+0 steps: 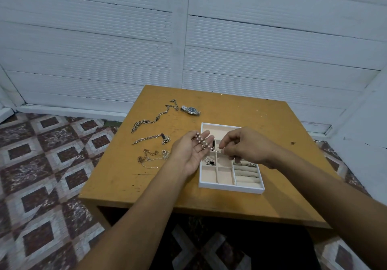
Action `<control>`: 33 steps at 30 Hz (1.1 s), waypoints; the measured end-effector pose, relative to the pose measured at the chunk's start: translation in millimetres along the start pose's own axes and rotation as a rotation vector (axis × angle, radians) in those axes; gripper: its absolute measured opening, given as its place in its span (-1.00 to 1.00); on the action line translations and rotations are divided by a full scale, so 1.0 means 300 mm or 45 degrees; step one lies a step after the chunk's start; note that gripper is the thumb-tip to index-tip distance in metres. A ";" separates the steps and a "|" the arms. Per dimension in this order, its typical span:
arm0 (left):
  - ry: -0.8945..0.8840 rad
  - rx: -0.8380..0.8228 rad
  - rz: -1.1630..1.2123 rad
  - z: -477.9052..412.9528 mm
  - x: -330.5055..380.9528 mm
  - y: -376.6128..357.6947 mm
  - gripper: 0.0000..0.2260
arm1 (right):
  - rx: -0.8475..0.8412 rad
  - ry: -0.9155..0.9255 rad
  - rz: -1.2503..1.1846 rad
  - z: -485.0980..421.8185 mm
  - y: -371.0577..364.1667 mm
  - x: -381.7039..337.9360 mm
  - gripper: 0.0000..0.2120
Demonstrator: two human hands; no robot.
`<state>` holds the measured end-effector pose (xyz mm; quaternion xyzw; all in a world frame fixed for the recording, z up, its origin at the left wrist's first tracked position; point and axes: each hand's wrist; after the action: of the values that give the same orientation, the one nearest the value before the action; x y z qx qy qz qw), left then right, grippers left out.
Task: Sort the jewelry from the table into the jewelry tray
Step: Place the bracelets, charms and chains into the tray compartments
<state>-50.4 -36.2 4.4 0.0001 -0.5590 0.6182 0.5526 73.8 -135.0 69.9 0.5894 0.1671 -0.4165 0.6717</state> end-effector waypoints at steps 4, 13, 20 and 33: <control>-0.018 -0.009 -0.084 0.011 -0.018 -0.014 -0.86 | 0.021 0.025 -0.004 -0.014 -0.015 -0.011 -0.93; 0.001 -0.007 -0.366 0.030 -0.024 -0.017 -0.83 | 0.183 0.111 0.186 -0.083 -0.056 -0.043 -0.91; 0.115 -0.001 -0.433 0.048 0.014 -0.004 -0.80 | 0.230 0.081 0.251 -0.117 -0.098 -0.030 -0.84; 0.227 -0.062 -0.551 0.094 0.051 -0.025 -0.89 | 0.229 0.053 0.226 -0.102 -0.119 -0.017 -0.83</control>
<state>-68.6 -47.1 29.6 0.0522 -0.5095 0.4692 0.7194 51.9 -103.1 42.7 0.6681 0.0902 -0.3565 0.6469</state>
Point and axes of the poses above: each hand's wrist, its own z-axis away from the middle knuckle, its own y-axis out of the back of the hand, x = y × z, and after that the axes turned 2 degrees about -x, right-handed
